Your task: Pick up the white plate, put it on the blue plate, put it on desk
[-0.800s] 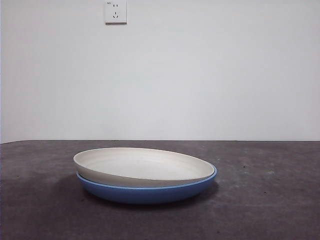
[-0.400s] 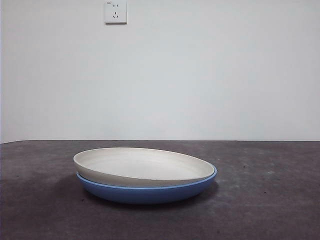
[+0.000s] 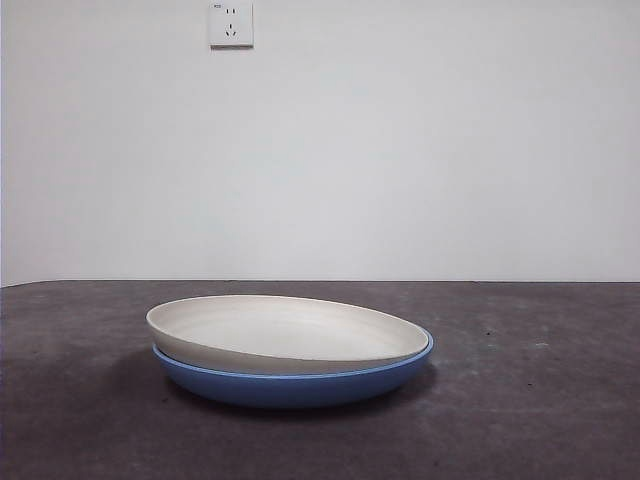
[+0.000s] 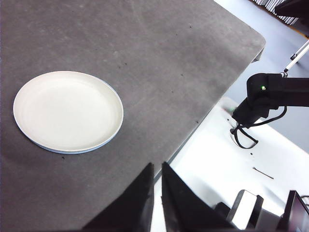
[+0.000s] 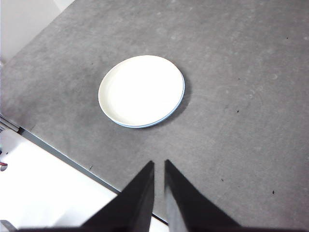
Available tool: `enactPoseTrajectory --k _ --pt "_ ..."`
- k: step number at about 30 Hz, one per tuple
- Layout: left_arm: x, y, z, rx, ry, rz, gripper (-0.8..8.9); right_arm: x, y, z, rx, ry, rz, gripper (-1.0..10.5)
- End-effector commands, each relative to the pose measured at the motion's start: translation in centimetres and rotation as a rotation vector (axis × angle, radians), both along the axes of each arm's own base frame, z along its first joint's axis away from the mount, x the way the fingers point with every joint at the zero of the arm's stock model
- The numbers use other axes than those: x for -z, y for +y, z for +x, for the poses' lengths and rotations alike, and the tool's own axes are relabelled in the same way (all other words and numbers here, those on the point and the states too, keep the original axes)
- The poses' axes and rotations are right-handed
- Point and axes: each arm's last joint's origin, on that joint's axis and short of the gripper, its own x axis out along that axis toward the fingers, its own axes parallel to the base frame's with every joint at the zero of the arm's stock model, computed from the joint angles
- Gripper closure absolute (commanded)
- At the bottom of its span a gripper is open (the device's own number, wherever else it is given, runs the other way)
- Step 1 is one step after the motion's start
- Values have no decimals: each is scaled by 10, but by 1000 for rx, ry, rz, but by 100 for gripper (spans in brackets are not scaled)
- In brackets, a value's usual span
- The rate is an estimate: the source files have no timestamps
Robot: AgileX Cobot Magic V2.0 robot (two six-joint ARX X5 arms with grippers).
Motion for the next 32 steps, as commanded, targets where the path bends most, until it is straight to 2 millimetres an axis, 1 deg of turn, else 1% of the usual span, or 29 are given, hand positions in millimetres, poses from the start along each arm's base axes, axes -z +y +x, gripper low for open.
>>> enactPoseTrajectory --k 1,5,8,11,14,17,20,21,24,27,30,32 --pt "-2 0 3 -25 -23 -5 788 0 -2 -4 -8 27 -15 915" --pt "6 5 9 -156 2 0 788 0 -2 -4 -8 26 -15 914" --pt "20 8 18 -265 -57 -19 788 0 -2 -4 -8 26 -15 915" --pt "46 12 29 -360 -172 -64 788 0 -2 -4 -8 26 -15 914" --pt "81 14 41 -432 -319 -112 788 0 -2 -4 -8 26 -15 915" --pt "120 18 53 -527 -463 -140 788 0 -2 -4 -8 26 -15 915" --pt "153 22 58 -619 -542 -140 788 0 -2 -4 -8 26 -15 915" --pt "166 23 59 -658 -559 -143 788 0 -2 -4 -8 26 -15 915" --pt "195 26 61 -769 -552 -143 788 0 -2 -4 -8 26 -15 915" --pt "217 29 61 -851 -516 -139 788 0 -2 -4 -8 26 -15 915" --pt "231 30 62 -889 -506 -137 788 0 -2 -4 -8 26 -15 915" --pt "237 31 63 -899 -490 -132 788 0 -2 -4 -8 26 -15 914"
